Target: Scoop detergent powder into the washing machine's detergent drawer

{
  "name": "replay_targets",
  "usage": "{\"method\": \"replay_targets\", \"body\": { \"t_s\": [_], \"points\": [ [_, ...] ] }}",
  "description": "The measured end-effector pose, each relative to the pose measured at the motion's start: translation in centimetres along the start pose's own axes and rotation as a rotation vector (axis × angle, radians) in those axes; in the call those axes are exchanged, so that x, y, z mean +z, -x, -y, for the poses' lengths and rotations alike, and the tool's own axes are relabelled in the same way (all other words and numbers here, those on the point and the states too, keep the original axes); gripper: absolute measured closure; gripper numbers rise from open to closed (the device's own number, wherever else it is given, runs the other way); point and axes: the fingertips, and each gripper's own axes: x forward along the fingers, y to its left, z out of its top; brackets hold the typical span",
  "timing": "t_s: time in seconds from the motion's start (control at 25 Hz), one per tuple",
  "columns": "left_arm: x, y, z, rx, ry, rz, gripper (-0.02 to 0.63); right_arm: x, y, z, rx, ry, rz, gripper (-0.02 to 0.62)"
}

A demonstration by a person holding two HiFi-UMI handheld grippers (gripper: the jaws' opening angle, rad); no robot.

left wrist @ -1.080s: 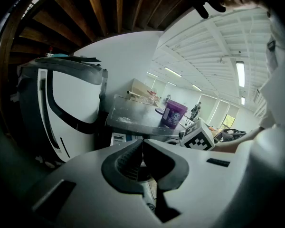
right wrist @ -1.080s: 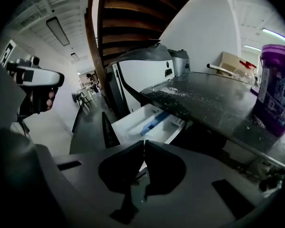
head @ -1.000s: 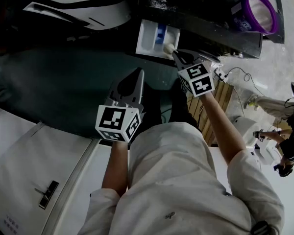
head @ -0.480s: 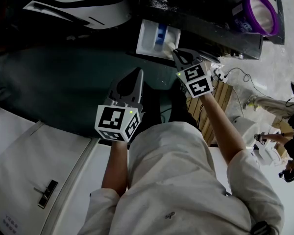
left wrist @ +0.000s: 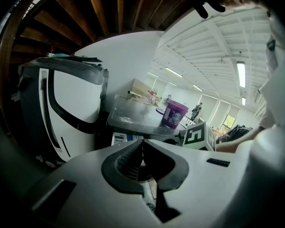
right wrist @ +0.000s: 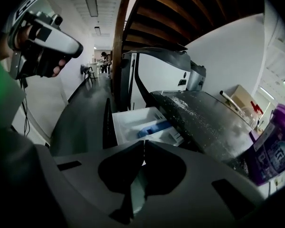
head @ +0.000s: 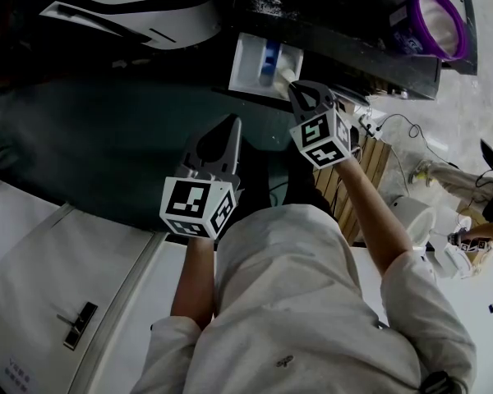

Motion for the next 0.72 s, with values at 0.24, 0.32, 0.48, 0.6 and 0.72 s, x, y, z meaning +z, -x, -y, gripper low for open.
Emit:
{"method": "replay_targets", "body": {
  "t_s": [0.24,0.32,0.48,0.6,0.72],
  "points": [
    [0.07,0.01,0.06,0.000,-0.001,0.002,0.588,0.27,0.12,-0.32,-0.028,0.118,-0.010,0.586],
    [0.12,0.02,0.06,0.000,-0.002,0.003,0.588,0.36,0.14,-0.36,-0.033,0.140,-0.012,0.586],
    [0.09,0.09,0.03,0.001,-0.002,0.002,0.588,0.37,0.14,-0.30,-0.043,0.175,-0.018,0.586],
    [0.07,0.15,0.01,0.002,-0.002,0.004,0.588,0.33,0.20,-0.21,-0.053,0.201,-0.022,0.586],
    [0.08,0.21,0.02,0.003,-0.002,0.004,0.588,0.39,0.34,-0.06,-0.062,0.217,-0.021,0.586]
  ]
}}
